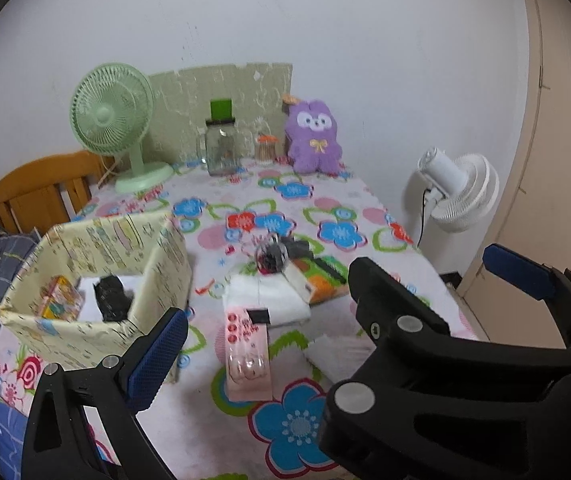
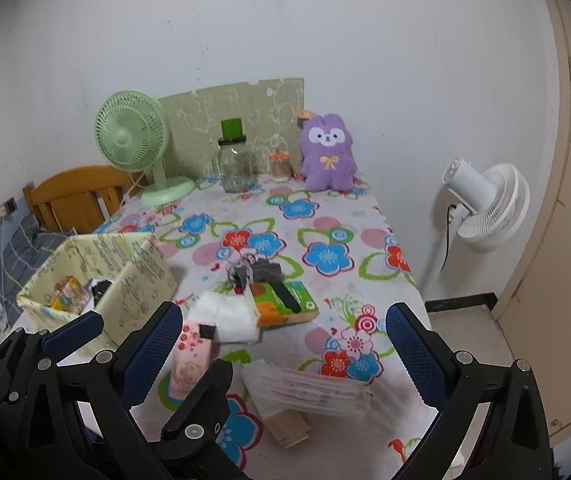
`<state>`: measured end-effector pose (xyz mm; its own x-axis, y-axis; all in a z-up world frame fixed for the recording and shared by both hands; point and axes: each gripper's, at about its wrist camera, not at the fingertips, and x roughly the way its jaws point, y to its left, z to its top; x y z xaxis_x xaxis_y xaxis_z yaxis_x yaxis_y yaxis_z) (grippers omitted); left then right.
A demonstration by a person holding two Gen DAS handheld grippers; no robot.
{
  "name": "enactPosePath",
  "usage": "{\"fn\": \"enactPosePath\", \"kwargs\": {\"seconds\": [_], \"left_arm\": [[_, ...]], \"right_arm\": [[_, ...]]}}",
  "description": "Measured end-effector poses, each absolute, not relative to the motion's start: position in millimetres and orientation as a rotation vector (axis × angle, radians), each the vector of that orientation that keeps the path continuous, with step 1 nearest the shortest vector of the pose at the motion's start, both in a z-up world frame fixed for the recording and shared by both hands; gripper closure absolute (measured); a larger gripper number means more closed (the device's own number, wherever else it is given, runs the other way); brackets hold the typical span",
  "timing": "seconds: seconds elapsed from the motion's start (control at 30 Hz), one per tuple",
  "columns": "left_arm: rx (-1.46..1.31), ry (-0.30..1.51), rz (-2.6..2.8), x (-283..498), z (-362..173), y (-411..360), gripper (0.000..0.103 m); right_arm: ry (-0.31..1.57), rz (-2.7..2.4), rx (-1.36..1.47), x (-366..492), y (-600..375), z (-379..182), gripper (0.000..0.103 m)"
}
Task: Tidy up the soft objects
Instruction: 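Withdraw both grippers from the fabric box toward the remaining items, then grasp the pink tissue pack with the left gripper while the right gripper grasps the straw bag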
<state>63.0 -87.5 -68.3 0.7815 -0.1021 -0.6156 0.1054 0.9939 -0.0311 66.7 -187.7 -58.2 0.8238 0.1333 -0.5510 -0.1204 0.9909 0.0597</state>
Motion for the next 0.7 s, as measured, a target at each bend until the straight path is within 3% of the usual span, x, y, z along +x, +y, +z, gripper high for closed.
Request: {"fn": "enactPosePath", "kwargs": {"seconds": [0.7], "left_arm": [[0.053, 0.809, -0.096, 80, -134, -95, 0.005]], "right_arm": [[0.703, 0.147, -0.001, 86, -198, -124, 0.0]]}}
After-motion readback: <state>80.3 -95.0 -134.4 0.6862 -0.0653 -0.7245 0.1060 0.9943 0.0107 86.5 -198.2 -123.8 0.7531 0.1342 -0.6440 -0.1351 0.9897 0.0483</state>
